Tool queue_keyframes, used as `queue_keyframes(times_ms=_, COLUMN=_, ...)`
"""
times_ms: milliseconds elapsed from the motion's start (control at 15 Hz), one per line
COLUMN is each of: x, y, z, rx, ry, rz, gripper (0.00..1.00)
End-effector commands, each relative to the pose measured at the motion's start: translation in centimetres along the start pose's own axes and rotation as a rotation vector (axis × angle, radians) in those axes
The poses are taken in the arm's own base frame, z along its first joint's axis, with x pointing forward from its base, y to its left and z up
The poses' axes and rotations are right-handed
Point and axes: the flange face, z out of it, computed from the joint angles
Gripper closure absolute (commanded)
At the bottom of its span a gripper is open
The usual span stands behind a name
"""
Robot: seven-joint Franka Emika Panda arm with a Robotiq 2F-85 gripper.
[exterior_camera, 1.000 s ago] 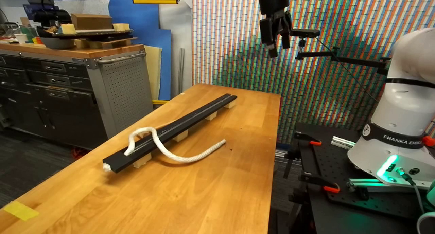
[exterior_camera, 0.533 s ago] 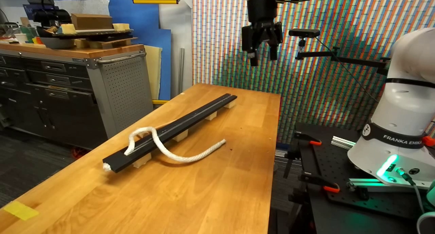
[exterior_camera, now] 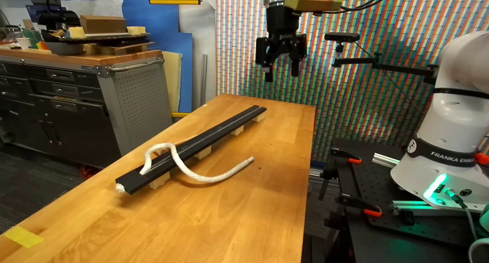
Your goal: Stretch the rope out on the platform
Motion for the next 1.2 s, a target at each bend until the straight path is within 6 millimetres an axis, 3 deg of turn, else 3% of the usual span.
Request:
queue_keyframes(times_ms=0, x=-2.3, y=0.0, z=-2.5, rx=-0.027, ry=0.066, rz=-0.036, gripper=0.0)
queue_keyframes(times_ms=67, x=-2.7, y=0.2, z=-3.6, rx=-0.039, ry=0.095, rz=-0.051, gripper=0.0)
queue_keyframes(times_ms=133, x=-1.1, y=-0.4, z=-1.2, rx=-0.021, ry=0.042, rz=-0.041, gripper=0.0)
queue_keyframes(times_ms=400, x=-2.2, y=0.0, z=-3.1, rx=-0.024, ry=0.083, rz=-0.055, gripper=0.0)
queue_keyframes(times_ms=733, x=-2.3, y=-0.5, z=0.9, rx=0.087, ry=0.027, rz=0.022, gripper=0.0)
queue_keyframes(times_ms=1133, x=-2.1, y=-1.3, z=7.5, rx=0.23, ry=0.006, rz=0.164, gripper=0.0)
